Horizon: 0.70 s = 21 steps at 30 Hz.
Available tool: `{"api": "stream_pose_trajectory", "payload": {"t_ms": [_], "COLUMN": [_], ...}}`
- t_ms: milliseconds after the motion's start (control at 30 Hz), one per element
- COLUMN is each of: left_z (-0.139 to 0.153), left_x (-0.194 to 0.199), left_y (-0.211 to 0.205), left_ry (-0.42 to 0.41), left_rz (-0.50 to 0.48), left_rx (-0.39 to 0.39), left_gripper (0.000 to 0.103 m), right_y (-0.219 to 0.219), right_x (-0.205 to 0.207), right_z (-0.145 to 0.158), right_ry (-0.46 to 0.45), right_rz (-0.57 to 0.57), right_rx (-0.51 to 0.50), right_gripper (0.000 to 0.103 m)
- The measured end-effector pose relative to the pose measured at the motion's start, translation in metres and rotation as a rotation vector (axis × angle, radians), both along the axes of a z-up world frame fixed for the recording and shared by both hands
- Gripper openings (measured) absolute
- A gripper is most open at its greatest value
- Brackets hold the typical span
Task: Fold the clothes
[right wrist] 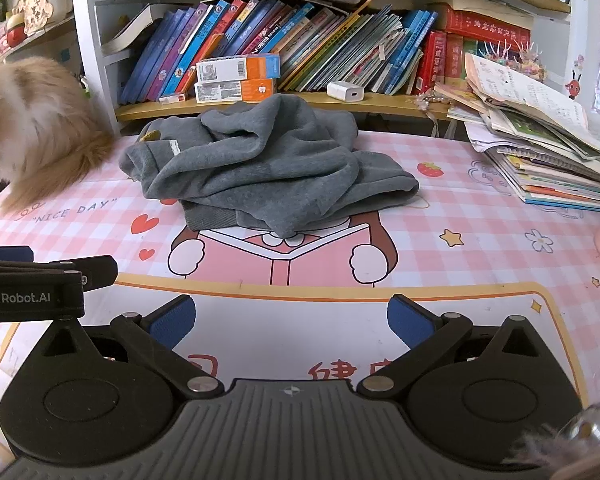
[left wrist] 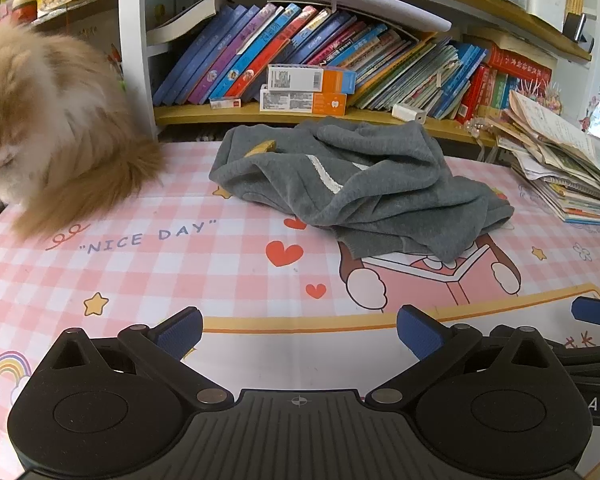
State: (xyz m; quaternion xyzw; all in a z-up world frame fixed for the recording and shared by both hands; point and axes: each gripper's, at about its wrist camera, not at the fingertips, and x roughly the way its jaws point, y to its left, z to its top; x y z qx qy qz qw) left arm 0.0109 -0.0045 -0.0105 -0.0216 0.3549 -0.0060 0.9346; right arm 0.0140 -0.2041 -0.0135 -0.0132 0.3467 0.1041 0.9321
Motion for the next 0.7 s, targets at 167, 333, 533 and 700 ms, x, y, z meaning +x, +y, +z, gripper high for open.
{"api": "stream_pose_trajectory", "payload": {"t_ms": [167,333,533,700], "left_z": [-0.001,-0.001,-0.004,-0.002], "left_x": [0.002,0.004,0.015,0.036], "left_y": [-0.001,0.000,0.008,0.019], "left_ry": [0.004,0.010,0.047,0.055], "left_rz": [0.004,0.034,-0.006,0.008], "left_rx": [0.005,-0.029,-0.105,-0.153], "left_gripper": [0.103,0.103,0.103,0.102], "right_y": [-0.001,-0.003,-0.007,-0.013], "right_x": [0.002,0.007,0.014,0.025], "right_z": [-0.002,-0.003,-0.002,-0.002], "right_ry": [0.015,0.028,0.034,0.037], "right_rz": [0.014,0.020,0.015,0.018], "right_rx": [0.003,0.019,0.040,0.055], "right_gripper": [0.103,0.103,0.103,0.103]}}
